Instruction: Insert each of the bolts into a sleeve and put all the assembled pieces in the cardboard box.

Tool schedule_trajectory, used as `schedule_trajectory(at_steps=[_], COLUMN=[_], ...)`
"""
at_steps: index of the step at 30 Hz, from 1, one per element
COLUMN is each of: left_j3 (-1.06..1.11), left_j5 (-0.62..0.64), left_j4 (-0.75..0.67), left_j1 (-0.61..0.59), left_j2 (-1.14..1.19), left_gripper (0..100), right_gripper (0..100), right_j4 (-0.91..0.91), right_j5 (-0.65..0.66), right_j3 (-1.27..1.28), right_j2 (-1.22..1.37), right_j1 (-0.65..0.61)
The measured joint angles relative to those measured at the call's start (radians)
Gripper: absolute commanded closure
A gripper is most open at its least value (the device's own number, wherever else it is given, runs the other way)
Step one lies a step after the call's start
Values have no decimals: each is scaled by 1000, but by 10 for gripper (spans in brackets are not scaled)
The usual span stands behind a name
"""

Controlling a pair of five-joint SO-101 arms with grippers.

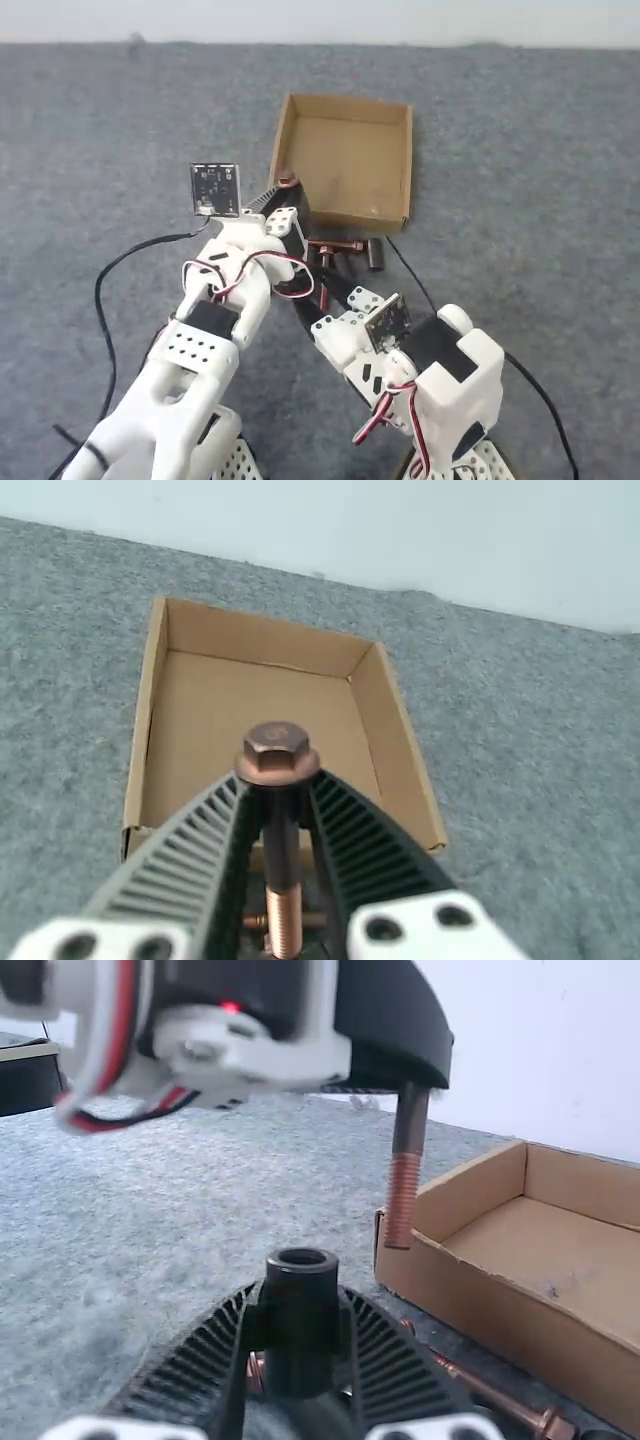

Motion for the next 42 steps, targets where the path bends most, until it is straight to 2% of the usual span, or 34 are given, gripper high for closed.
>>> schedule_trajectory(at_steps=[31,42], left_j3=[0,6], left_j5=[0,-57], left_j4=[9,40], left_j1=[21,29], left_j2=[0,0], left_gripper=[988,988], right_gripper=[993,993], right_j4=[38,38], right_j5=[0,0], right_j3=[-6,-6], right_j2=[9,9], right_j1=[35,35])
